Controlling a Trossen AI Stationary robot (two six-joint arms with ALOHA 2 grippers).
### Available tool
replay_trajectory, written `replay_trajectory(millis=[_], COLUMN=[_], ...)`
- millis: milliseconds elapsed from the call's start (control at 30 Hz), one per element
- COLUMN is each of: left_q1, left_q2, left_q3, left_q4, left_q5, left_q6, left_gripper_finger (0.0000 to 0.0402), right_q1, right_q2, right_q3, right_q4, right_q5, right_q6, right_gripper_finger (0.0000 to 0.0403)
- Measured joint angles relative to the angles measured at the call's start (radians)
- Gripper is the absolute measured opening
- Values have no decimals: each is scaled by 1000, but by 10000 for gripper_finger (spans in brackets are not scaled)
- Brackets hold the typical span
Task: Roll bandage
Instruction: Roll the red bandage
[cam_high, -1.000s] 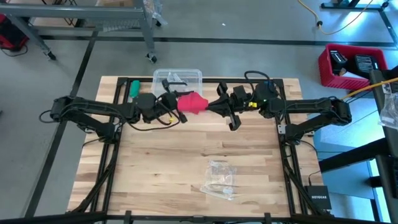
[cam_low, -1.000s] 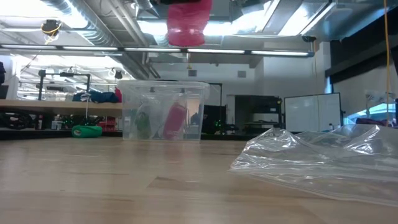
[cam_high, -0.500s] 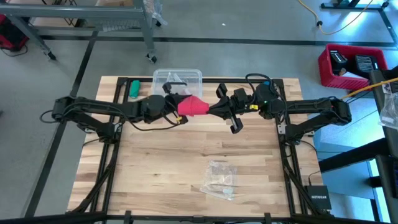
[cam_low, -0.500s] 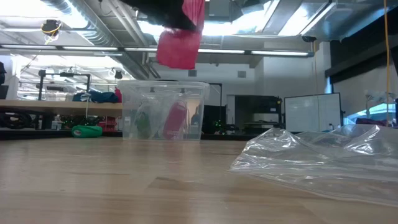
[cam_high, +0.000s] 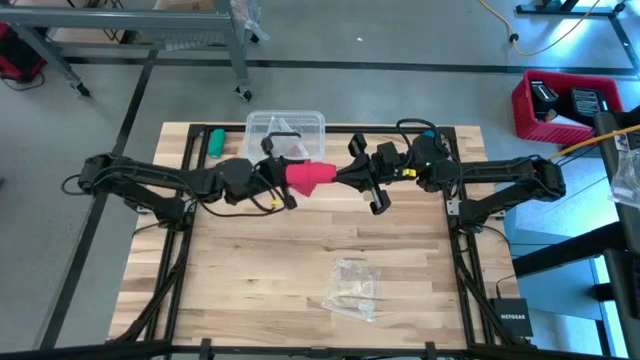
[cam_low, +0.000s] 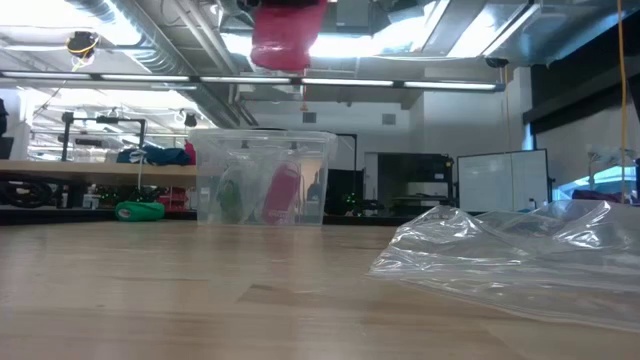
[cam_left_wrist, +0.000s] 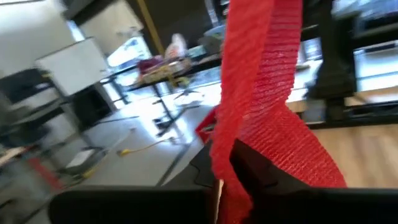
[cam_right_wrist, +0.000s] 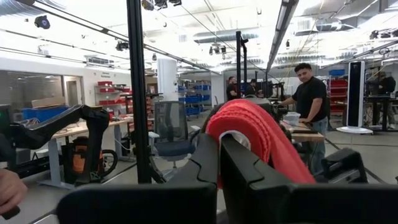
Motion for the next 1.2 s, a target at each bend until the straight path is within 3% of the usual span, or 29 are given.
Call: replay_trajectory(millis=[300,467,633,833,933,1100,1200], left_q1=[-71,-126,-149,-167,-199,-245,-257], left_q2=[-21,-71,-129,-157,-168,-211,-249], left_q3=[0,0,0,0,0,0,0], left_q4=[-36,-46,-112,-140,-184,-211,-206], left_q5=[49,32,-99,-86,-113,-265,-273], left_q6=[17,60,116,111,198,352,376], left_gripper_finger=[149,191,204,205,205,203,196], right_q1=[0,0,0,-1,-1,-1,-1], right_q2=[0,-1,-1,-1,-2,-1,-1], right_q3=[1,2,2,2,2,2,2], right_q4=[-7,-14,-45,-72,-90,-144,-182], right_q5=[16,48,69,97,97,97,85], right_q6=[-6,-15,-39,-69,-86,-87,-88], right_gripper_finger=[8,9,9,9,9,9,9])
